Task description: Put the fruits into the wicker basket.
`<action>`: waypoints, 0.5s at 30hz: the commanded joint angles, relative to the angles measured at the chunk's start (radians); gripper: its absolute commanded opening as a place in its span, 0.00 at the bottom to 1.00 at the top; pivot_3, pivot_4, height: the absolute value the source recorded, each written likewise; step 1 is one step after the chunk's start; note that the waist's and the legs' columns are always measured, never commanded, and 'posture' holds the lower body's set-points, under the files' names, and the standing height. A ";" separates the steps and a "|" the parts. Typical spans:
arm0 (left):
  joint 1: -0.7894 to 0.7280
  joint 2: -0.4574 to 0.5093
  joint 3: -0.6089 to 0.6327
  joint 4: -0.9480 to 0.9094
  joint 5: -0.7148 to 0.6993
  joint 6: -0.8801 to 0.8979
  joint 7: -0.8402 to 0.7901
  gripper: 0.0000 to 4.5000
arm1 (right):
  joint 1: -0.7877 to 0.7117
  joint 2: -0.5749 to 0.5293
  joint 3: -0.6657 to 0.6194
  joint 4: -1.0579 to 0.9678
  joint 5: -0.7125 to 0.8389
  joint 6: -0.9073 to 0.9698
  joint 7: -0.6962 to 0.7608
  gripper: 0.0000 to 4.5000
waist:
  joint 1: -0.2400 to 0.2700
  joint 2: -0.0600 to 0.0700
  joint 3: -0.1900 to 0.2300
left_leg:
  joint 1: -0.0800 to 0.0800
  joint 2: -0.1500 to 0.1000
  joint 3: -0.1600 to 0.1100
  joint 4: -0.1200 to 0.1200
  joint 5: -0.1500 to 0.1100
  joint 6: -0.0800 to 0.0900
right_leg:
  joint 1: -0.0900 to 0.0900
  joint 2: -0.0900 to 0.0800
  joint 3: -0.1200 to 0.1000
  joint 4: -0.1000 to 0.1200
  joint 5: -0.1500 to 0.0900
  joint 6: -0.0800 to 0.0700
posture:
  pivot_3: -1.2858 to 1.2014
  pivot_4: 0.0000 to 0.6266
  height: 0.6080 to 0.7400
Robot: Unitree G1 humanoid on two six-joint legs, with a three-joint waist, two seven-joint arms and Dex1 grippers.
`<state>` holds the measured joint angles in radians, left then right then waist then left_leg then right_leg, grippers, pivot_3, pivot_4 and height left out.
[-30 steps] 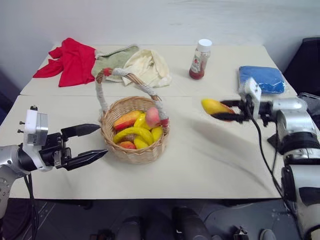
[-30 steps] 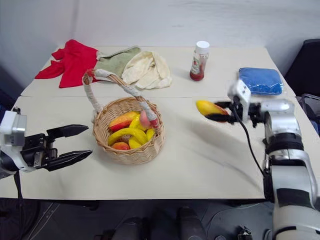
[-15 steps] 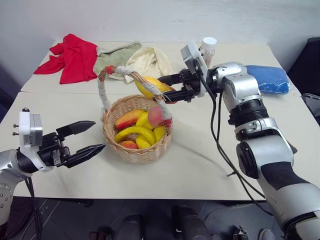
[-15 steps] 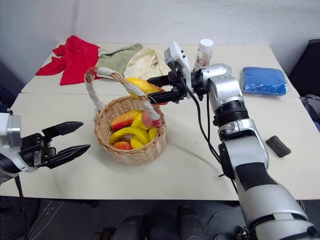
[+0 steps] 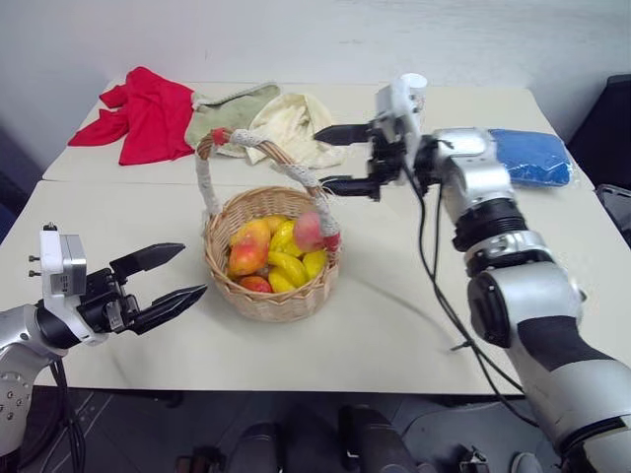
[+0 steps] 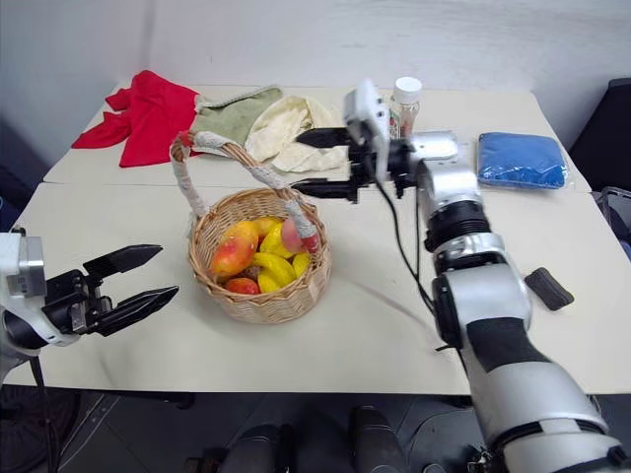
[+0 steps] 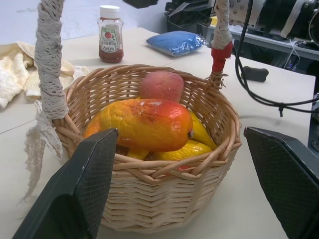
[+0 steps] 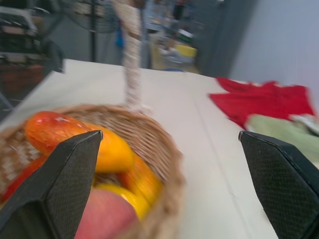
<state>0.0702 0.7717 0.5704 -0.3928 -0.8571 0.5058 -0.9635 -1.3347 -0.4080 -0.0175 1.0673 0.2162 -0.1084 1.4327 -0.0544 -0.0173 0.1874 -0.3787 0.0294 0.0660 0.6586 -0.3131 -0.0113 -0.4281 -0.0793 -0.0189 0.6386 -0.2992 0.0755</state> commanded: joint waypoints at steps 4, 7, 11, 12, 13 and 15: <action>0.032 0.042 0.051 -0.006 -0.004 -0.019 -0.053 0.95 | 0.165 -0.154 -0.043 -0.286 0.094 0.241 0.133 1.00 | -0.006 0.000 0.000 | 0.000 0.001 0.001 -0.001 0.000 0.000 | 0.000 0.001 0.000 -0.001 0.000 0.000 | 0.52 0.24 1.00; 0.041 0.055 0.057 -0.001 -0.003 -0.018 -0.065 0.95 | 0.383 -0.198 0.006 -0.653 0.153 0.418 0.122 1.00 | -0.005 0.000 0.000 | 0.002 0.002 0.001 -0.002 0.000 0.000 | 0.000 0.002 0.000 0.000 0.000 0.000 | 0.52 0.24 1.00; 0.040 0.047 0.052 -0.011 -0.003 -0.017 -0.053 0.95 | 0.563 -0.130 0.005 -1.004 0.257 0.592 -0.060 1.00 | -0.006 0.000 0.000 | 0.003 0.002 0.002 -0.002 -0.001 0.001 | -0.001 0.002 0.001 0.002 0.000 0.000 | 0.52 0.24 1.00; 0.043 0.042 0.049 -0.017 -0.004 -0.015 -0.047 0.95 | 0.588 -0.109 0.025 -1.043 0.236 0.599 -0.111 1.00 | -0.006 0.000 0.000 | 0.003 0.002 0.002 -0.002 -0.001 0.002 | -0.001 0.002 0.002 0.002 0.000 0.000 | 0.52 0.24 1.00; 0.047 0.038 0.047 -0.024 -0.006 -0.014 -0.042 0.95 | 0.604 -0.088 0.046 -1.063 0.220 0.595 -0.140 1.00 | -0.004 0.000 0.000 | 0.004 0.001 0.002 -0.002 -0.001 0.002 | -0.001 0.002 0.002 0.002 0.000 0.000 | 0.52 0.24 1.00; 0.048 0.034 0.043 -0.032 -0.010 -0.011 -0.037 0.95 | 0.618 -0.066 0.071 -1.083 0.209 0.602 -0.180 1.00 | 0.000 0.000 0.000 | 0.006 0.001 0.001 -0.001 -0.001 0.002 | 0.001 0.001 0.002 0.002 0.000 0.000 | 0.52 0.24 1.00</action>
<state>0.1182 0.8041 0.6034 -0.3905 -0.8576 0.5025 -1.0060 -0.7217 -0.4778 0.0533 0.0241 0.4206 0.4862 1.2897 -0.0548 -0.0174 0.1873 -0.3733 0.0304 0.0672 0.6572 -0.3145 -0.0090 -0.4275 -0.0782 -0.0174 0.6408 -0.2994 0.0750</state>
